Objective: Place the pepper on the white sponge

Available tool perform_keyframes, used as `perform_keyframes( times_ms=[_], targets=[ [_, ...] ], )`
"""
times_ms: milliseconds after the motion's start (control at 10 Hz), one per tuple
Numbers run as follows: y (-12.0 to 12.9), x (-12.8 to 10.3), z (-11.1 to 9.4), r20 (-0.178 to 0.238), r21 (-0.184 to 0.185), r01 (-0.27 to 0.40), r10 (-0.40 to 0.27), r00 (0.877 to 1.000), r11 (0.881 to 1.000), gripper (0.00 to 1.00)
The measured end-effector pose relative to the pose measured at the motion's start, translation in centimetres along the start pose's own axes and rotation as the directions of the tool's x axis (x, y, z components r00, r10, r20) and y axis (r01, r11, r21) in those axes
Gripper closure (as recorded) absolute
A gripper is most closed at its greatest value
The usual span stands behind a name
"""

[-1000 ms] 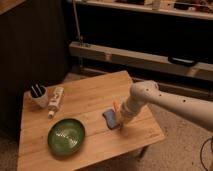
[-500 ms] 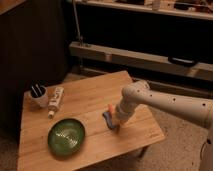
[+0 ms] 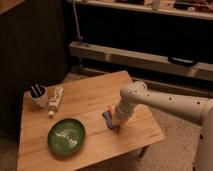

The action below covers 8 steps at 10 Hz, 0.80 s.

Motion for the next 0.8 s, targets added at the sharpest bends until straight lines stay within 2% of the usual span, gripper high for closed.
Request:
perform_keyframes(
  times_ms=[400, 500, 800],
  targets=[
    [-0.55, 0.25, 0.36, -0.007, -0.001, 0.023, -0.023, 1.0, 1.0, 0.98],
    [-0.71, 0.33, 0.39, -0.009, 0.0, 0.03, -0.03, 0.999, 1.0, 0.9],
    [-0.96, 0.46, 0.48, -0.011, 0.001, 0.037, -0.037, 0.999, 0.999, 0.58]
  ],
)
